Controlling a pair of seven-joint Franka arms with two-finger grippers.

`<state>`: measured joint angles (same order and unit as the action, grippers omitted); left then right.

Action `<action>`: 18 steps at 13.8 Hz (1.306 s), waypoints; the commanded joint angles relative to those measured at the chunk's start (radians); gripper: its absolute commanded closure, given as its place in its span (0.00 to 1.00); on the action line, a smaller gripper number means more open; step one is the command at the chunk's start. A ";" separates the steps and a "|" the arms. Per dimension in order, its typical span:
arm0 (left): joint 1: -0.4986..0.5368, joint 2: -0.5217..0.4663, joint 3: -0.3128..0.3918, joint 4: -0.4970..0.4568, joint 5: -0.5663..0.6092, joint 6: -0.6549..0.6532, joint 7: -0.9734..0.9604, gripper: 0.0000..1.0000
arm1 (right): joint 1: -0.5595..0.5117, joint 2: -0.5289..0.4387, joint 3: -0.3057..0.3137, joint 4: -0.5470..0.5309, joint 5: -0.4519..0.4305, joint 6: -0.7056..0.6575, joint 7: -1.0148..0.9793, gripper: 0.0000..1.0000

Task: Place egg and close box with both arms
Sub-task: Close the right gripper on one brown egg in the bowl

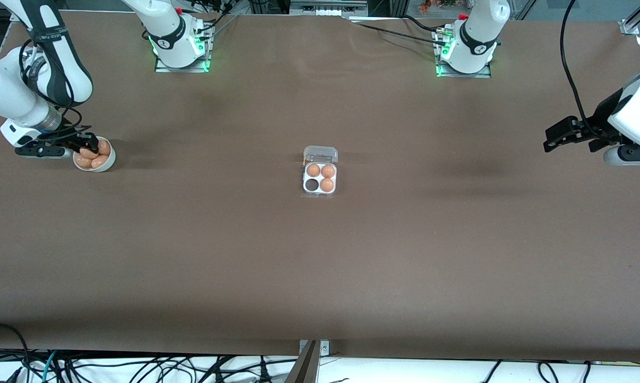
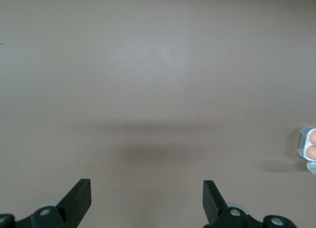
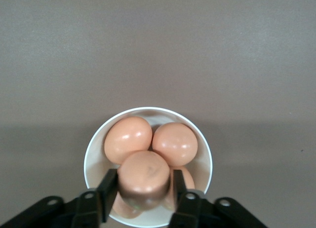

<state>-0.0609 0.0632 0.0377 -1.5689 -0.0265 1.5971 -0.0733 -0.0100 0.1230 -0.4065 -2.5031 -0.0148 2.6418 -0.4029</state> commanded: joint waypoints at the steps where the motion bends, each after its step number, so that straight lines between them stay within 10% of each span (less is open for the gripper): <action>1: 0.009 0.012 0.001 0.043 -0.009 -0.023 -0.002 0.00 | 0.001 -0.006 -0.005 -0.011 -0.005 0.000 -0.010 0.56; 18: 0.007 0.014 -0.001 0.044 -0.009 -0.023 -0.003 0.00 | 0.004 -0.009 0.000 -0.002 -0.004 -0.002 -0.010 0.76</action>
<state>-0.0554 0.0643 0.0379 -1.5546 -0.0265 1.5971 -0.0733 -0.0080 0.1229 -0.4060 -2.5026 -0.0148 2.6421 -0.4029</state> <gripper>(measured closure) 0.000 0.524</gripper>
